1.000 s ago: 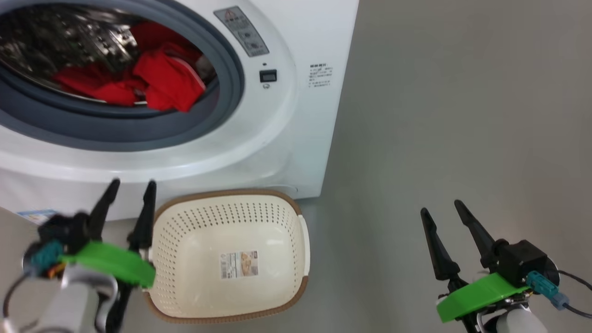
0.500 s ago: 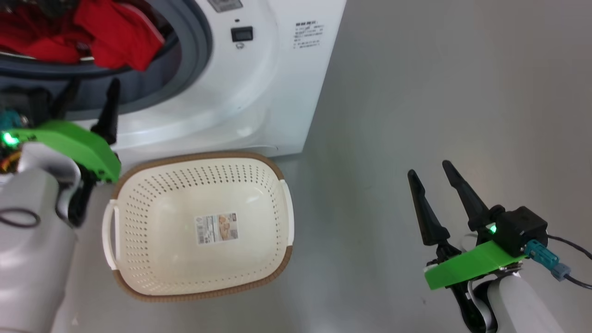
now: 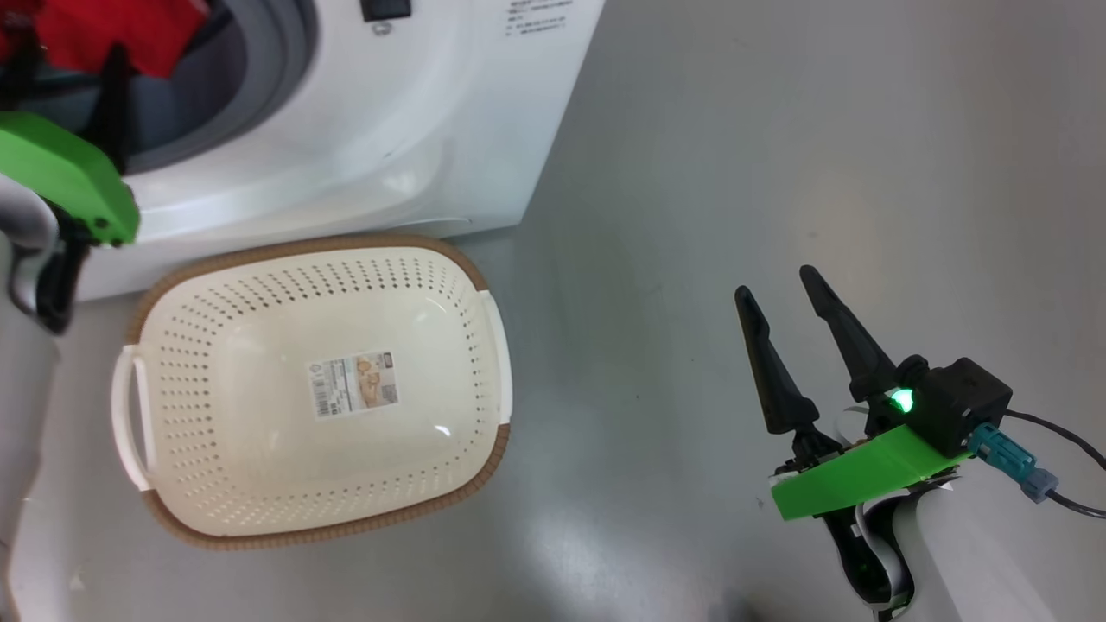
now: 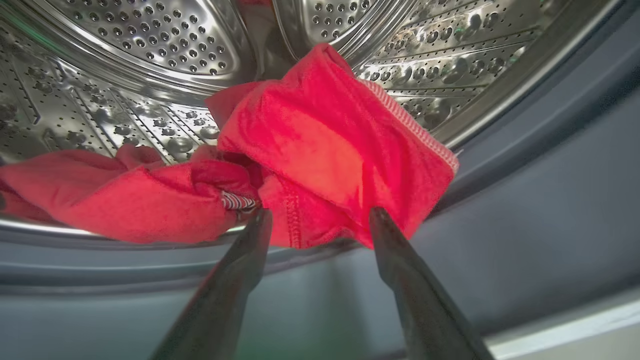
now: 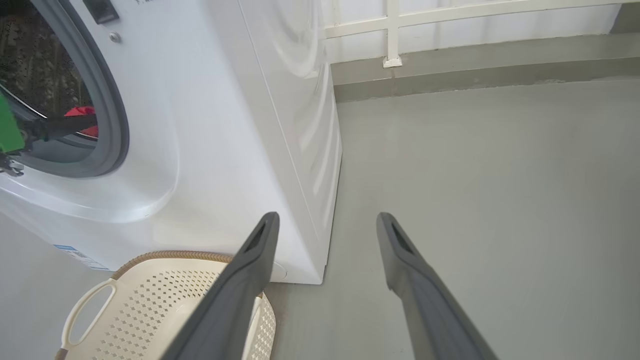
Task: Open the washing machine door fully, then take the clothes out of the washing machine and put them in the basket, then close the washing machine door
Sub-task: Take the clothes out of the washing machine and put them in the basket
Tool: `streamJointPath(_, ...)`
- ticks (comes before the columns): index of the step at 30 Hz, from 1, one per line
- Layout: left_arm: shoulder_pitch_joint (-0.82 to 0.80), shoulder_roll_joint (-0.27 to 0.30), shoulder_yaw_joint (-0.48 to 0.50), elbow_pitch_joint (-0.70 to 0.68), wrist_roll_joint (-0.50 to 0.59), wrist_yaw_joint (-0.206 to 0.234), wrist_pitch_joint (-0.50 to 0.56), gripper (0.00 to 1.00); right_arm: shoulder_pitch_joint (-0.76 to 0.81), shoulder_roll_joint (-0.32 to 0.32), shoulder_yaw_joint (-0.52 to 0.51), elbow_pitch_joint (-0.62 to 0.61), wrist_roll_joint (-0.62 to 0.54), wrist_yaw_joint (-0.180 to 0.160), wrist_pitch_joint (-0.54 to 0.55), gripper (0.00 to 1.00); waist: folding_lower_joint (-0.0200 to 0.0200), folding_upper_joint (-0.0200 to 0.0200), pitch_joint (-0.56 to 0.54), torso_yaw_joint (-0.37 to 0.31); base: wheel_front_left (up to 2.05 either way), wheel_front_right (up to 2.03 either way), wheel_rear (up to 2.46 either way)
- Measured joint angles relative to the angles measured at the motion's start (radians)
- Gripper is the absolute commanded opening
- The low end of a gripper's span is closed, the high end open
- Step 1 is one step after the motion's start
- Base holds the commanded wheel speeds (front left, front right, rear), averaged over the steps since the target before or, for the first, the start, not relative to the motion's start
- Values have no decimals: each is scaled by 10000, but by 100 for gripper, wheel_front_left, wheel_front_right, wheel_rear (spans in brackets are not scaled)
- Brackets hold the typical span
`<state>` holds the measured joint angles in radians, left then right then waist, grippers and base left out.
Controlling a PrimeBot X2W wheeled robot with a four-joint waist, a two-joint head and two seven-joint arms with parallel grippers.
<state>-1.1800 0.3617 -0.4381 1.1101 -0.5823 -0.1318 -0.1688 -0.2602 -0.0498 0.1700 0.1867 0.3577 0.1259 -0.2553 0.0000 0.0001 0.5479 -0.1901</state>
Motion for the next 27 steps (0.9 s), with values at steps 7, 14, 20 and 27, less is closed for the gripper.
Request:
streamJointPath(7,-709,201,-366,431,-186,0,-100,100,-73,0,182,-61,127,0,0,100,0,0,426,-291,0,0,0)
streamJointPath(14,-990,245,-717,606,-675,0,-102,100,-145,2,466,-84,196,0,0,100,0,0,645,-447,0,0,0)
streamJointPath(20,-1174,460,-1127,757,-800,0,-102,44,-331,2,600,-165,222,0,0,100,0,0,723,-612,0,0,0)
streamJointPath(27,-1174,491,-1584,872,-1085,0,-104,0,-324,2,508,-209,222,0,0,100,0,0,661,-711,0,0,0)
